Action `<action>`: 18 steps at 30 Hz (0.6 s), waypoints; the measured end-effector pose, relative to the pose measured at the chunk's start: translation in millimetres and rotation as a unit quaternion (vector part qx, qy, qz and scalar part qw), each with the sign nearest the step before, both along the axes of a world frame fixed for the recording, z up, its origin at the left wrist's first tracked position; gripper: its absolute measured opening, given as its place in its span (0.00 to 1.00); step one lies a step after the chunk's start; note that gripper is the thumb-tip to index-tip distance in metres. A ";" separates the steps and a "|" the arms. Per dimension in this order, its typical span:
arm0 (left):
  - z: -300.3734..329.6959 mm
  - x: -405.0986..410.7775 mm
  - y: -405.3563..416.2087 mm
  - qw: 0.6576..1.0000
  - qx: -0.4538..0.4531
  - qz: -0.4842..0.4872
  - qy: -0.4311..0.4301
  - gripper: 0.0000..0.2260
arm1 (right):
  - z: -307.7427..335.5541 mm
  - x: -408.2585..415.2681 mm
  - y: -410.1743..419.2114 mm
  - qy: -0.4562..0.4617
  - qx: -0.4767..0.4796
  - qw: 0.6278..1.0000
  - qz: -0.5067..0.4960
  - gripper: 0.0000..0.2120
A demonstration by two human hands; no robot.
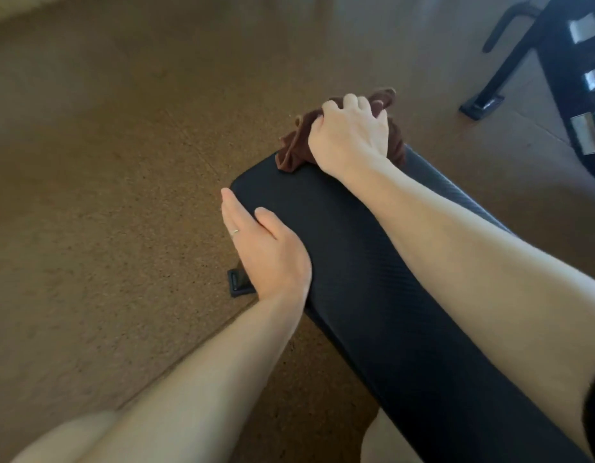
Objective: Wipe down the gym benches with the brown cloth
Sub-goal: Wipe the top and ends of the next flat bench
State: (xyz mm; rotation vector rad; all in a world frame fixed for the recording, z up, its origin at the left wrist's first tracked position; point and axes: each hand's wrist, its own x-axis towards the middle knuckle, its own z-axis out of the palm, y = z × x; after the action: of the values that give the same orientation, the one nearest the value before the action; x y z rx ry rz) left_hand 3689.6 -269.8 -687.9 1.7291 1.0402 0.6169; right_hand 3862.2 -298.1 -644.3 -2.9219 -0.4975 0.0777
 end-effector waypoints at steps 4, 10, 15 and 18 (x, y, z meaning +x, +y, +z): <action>2.2 -3.8 5.2 0.999 -0.016 -0.030 -0.015 0.26 | -2.8 -29.0 25.1 -0.022 -0.004 0.995 0.101 0.24; 16.7 0.6 78.2 0.975 -0.214 0.039 -0.044 0.13 | -8.6 -111.7 -14.7 -0.036 0.037 0.988 0.146 0.24; -9.7 31.5 144.3 0.938 -0.294 -0.172 0.058 0.25 | -11.6 -164.8 -23.1 -0.040 -0.003 0.994 0.099 0.27; -26.0 39.7 140.6 0.879 -0.388 -0.273 0.045 0.31 | -9.1 -154.5 1.3 -0.058 -0.013 0.996 0.060 0.27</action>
State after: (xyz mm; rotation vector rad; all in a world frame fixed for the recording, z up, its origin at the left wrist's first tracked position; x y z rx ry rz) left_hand 3729.3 -129.2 -713.9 1.2281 0.6608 -0.2387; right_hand 3707.8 -296.8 -653.4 -2.9313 -0.6951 -0.0711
